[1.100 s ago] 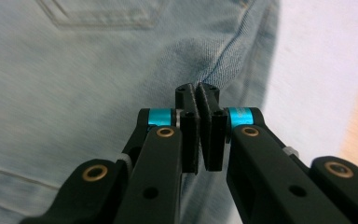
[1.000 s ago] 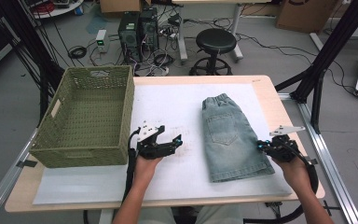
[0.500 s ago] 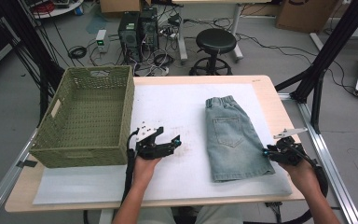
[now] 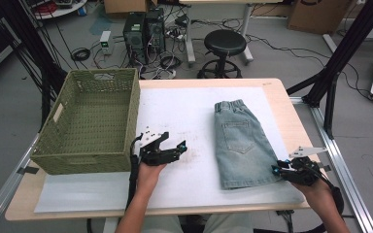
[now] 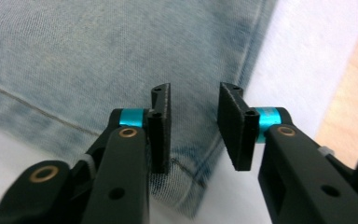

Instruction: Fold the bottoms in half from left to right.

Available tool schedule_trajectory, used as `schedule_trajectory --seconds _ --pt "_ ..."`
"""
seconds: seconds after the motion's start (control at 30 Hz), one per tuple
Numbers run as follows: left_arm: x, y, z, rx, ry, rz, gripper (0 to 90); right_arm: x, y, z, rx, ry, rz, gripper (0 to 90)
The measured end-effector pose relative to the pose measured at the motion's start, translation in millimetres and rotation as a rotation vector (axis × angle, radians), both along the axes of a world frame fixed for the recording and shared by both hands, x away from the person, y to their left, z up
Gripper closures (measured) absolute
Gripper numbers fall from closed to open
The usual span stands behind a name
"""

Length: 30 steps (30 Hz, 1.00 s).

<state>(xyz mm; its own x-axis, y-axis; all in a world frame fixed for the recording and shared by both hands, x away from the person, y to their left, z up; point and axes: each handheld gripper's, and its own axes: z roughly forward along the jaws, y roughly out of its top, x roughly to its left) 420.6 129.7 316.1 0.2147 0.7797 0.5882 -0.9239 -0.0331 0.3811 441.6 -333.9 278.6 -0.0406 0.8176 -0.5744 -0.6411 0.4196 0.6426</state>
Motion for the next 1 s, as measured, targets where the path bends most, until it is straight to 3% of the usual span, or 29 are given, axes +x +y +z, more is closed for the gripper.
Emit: schedule_trajectory --seconds 0.07,0.13,0.27,0.37,0.43,0.53,0.7,0.87,1.0 --pt "-0.1 -0.1 -0.1 0.001 0.000 -0.003 20.8 -1.5 -3.2 -0.6 0.001 0.018 0.018 59.8" --pt "0.5 -0.7 -0.5 0.004 -0.002 -0.009 20.8 -8.1 -3.7 0.5 -0.003 0.007 0.051 54.7" --pt "3.1 -1.5 -1.9 0.009 -0.001 -0.009 20.8 -30.3 2.3 12.9 0.006 -0.091 0.173 40.7" --pt "5.2 -2.0 -2.2 -0.017 0.006 0.004 21.2 -42.5 18.8 34.5 0.001 -0.144 0.222 30.9" --pt "6.0 -1.6 -2.2 -0.017 0.010 0.004 21.4 -46.4 35.7 52.7 -0.007 -0.173 0.215 29.0" --pt "6.2 -1.3 -2.9 -0.013 0.012 -0.001 21.7 -49.8 64.3 81.5 -0.012 -0.183 0.183 28.6" --pt "6.7 -1.9 -3.1 -0.001 0.021 -0.001 22.5 -52.1 103.7 129.5 -0.006 -0.133 0.195 28.8" --pt "8.4 -2.1 -5.0 0.002 0.024 -0.001 22.6 -43.4 134.4 169.3 0.046 -0.078 0.088 28.9" --pt "10.5 -2.2 -6.2 0.004 0.029 0.001 22.5 -20.4 138.4 190.2 0.103 -0.011 0.014 29.3"
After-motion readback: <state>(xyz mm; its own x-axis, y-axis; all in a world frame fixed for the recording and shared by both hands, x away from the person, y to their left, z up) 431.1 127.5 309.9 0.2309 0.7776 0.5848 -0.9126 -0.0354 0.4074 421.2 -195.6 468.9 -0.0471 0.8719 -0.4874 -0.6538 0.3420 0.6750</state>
